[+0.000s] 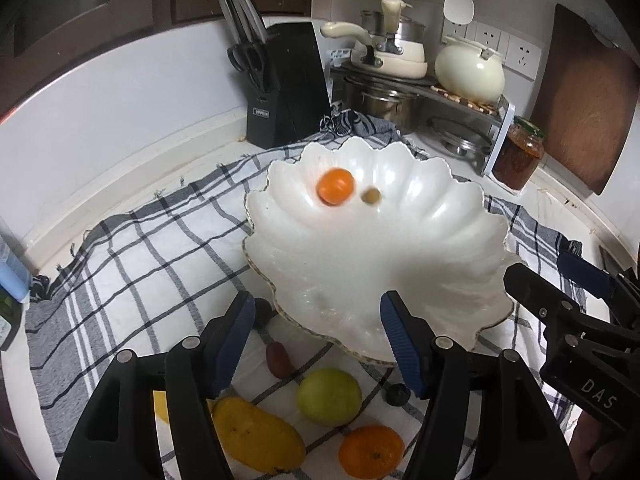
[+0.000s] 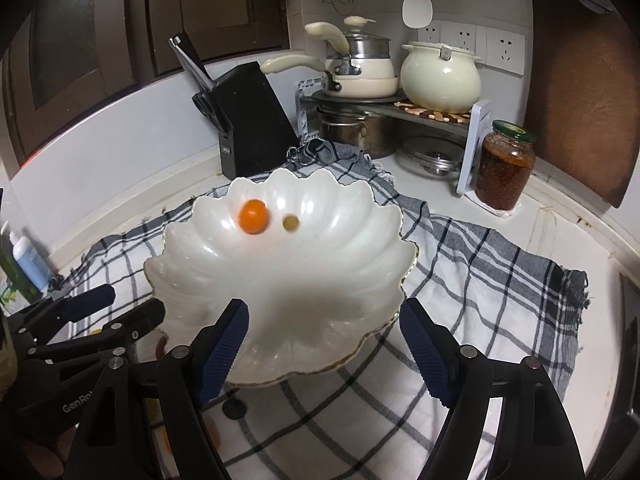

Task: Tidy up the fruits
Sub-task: 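Withdraw both open grippers from the bowl back over the cloth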

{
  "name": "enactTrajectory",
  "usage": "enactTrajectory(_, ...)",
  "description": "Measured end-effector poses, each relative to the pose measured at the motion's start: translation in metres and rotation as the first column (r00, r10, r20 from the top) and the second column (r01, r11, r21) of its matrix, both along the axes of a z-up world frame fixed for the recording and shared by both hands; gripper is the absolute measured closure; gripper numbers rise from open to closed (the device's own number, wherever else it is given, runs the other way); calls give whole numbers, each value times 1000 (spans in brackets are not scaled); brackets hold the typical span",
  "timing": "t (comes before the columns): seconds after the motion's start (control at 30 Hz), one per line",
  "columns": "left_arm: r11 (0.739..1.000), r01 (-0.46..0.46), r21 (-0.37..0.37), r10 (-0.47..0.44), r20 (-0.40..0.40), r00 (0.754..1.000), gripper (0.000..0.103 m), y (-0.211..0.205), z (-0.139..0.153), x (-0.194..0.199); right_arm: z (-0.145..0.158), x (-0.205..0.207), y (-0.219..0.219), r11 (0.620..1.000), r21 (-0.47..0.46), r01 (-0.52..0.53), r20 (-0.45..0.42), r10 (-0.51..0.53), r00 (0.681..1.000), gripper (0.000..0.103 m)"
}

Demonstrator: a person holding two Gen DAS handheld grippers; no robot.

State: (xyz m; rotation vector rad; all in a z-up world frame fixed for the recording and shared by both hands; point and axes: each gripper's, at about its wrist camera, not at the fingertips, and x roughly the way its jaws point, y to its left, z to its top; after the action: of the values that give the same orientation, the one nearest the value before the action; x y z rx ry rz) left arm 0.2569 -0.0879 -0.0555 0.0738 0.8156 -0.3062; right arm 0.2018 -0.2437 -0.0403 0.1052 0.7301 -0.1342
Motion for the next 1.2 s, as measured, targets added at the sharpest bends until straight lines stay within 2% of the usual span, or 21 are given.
enactTrajectory(0.37, 999, -25, -20, 26, 52, 998, 32, 18, 25, -31, 24, -27, 11, 1000, -23, -2, 38, 3, 999, 24)
enactTrajectory(0.5, 999, -44, -24, 45, 71, 996, 23, 25, 31, -43, 29, -37, 17, 1000, -30, -6, 49, 8, 999, 24)
enactTrajectory(0.6, 998, -55, -28, 57, 81, 995, 21, 29, 34, -51, 31, -43, 20, 999, -31, -8, 54, 9, 999, 20)
enactTrajectory(0.97, 994, -101, -31, 103, 80, 991, 13, 42, 31, -70, 30, -58, 29, 999, -40, -16, 56, 18, 998, 17)
enactTrajectory(1.2, 990, -141, -25, 142, 83, 986, 12, 54, 28, -84, 26, -64, 37, 999, -37, -35, 52, 37, 998, 17)
